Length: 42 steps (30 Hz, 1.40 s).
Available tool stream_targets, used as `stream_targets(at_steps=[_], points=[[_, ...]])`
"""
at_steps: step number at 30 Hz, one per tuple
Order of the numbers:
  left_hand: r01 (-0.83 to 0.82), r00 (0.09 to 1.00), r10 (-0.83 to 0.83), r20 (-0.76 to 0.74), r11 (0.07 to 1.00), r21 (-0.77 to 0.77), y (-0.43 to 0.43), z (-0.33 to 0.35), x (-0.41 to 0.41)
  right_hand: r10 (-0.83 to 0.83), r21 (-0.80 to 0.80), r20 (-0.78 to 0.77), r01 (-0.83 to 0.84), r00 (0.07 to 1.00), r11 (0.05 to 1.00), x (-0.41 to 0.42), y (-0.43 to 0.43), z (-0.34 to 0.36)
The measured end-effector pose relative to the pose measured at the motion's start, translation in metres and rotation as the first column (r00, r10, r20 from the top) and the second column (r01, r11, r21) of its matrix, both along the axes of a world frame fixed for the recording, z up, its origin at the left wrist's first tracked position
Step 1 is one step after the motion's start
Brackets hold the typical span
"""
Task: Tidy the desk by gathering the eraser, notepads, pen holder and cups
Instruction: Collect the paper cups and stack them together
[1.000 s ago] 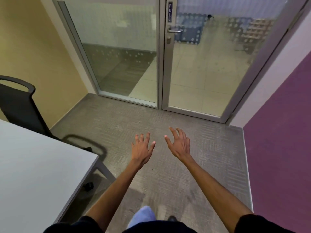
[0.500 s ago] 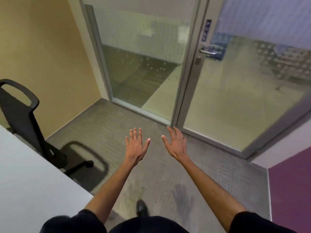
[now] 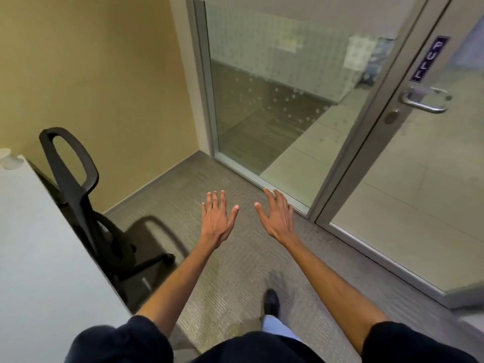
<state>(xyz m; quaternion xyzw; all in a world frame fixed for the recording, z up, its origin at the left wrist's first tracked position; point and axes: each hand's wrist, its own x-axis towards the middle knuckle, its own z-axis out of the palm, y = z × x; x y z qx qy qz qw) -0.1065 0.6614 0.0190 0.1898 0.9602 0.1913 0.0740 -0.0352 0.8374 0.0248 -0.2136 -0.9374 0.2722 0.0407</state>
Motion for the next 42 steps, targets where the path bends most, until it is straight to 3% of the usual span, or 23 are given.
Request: stream_targets(at_steps=[19,34,42], points=[[-0.361,0.933,0.361,-0.009,0.933,-0.008,0.051,-0.013,-0.265,0.373,0.083,-0.004,-0.371,0.928,0.925,-0.354,0.076,0.008],[-0.584,0.81,0.586,0.019,0.81,-0.062,-0.044,-0.027,-0.45,0.58,0.046,0.043,-0.581,0.814,0.812,-0.587,-0.032,-0.013],[-0.613,0.785,0.619,0.021,0.782,-0.112,-0.098,-0.012,-0.546,0.626,0.018,0.06,-0.628,0.777,0.778,-0.692,-0.084,-0.006]])
